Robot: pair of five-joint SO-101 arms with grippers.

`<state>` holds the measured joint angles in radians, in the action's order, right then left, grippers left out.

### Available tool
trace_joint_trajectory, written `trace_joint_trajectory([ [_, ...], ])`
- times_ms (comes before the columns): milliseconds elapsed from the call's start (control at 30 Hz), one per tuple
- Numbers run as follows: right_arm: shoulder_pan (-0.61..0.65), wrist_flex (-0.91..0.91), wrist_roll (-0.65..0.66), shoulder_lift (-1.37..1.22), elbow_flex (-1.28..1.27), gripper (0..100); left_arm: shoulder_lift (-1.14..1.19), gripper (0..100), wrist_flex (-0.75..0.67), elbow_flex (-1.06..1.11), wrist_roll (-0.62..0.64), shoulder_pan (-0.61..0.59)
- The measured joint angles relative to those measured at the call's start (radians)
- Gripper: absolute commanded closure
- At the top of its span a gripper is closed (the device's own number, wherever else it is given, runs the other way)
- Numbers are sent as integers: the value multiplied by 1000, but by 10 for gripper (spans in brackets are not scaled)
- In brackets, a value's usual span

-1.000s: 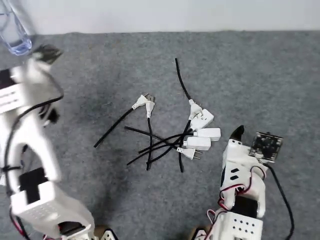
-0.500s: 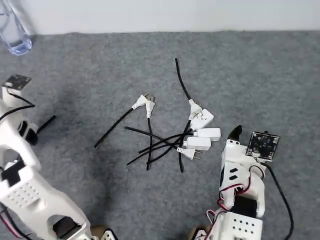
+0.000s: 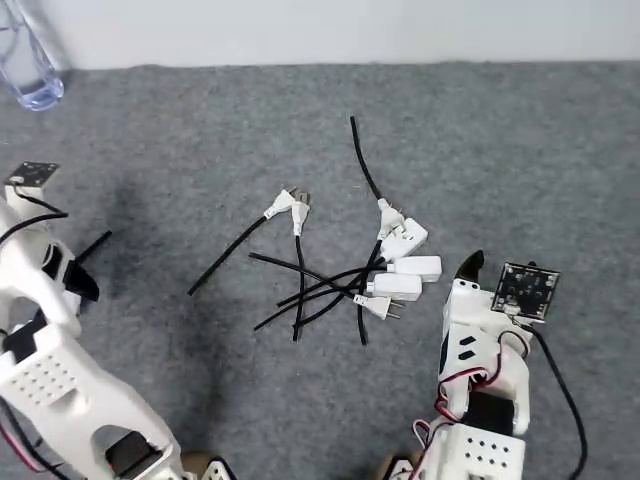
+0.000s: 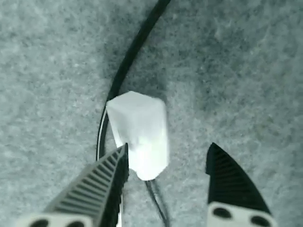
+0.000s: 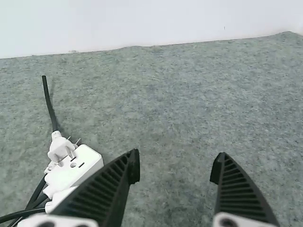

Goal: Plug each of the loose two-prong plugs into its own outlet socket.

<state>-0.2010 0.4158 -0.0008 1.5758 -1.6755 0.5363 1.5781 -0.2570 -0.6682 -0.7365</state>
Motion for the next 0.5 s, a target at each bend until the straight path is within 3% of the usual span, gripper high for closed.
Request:
trace_joint_trajectory([
  [267,0,0,3,0,0,746,5,750,17,0,-9,-11],
  [367,0,0,3,0,0,746,5,750,91,-37,-5,11],
  [500,0,0,3,0,0,746,-71,750,141,-60,170,143],
])
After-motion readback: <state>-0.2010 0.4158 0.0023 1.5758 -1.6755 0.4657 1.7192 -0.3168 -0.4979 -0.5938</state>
